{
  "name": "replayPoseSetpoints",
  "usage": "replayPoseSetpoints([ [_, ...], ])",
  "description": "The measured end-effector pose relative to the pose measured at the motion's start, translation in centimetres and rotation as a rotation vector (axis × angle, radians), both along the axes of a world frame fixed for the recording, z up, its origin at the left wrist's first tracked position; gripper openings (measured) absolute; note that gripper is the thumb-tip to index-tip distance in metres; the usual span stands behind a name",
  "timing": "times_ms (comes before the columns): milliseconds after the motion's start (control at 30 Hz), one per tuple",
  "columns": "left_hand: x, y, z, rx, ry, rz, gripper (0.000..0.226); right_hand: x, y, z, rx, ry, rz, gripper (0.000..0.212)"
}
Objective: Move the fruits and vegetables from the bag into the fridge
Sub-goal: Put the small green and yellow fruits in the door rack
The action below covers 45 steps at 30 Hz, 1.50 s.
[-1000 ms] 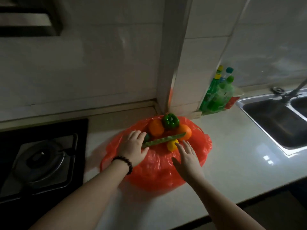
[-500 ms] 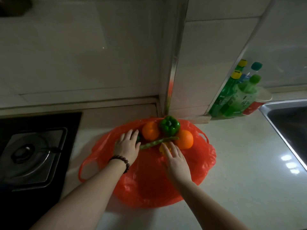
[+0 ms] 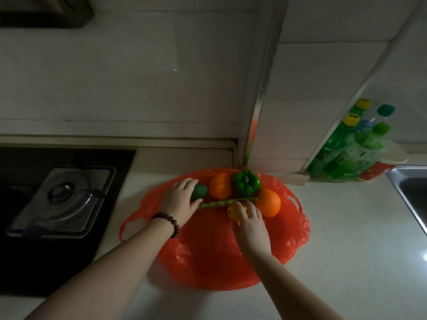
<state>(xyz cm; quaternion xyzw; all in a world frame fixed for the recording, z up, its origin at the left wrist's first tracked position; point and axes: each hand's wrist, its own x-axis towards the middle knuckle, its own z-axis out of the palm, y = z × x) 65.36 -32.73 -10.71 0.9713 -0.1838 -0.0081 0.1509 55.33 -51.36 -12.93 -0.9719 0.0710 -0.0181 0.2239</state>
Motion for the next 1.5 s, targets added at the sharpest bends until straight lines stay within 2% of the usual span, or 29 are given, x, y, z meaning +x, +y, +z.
replayPoseSetpoints([
  [333,-3.6,4.7,8.4,-0.237,-0.204,0.131,0.051,-0.5,4.9,8.9,0.190,-0.163,0.133,0.052],
  [600,-11.3,18.9,14.6,-0.326,-0.370,0.336,0.050,-2.5,18.6,15.2,0.287,-0.315,0.391,0.050],
  [933,-31.6,44.3,19.0,-0.231,-0.498,0.760,0.053,-13.4,44.2,19.6,0.430,-0.362,0.784,0.050],
  [1200,-49.0,57.8,23.3,-0.175,-0.616,1.058,0.048,-23.6,61.2,23.5,0.526,-0.391,1.056,0.048],
  [1333,-54.2,62.7,25.5,-0.119,-0.701,1.147,0.045,-25.7,67.1,25.8,0.530,-0.453,1.136,0.047],
  [1500,-56.0,68.5,27.7,-0.059,-0.753,1.202,0.047,-25.4,73.6,28.7,0.505,-0.521,1.192,0.047],
])
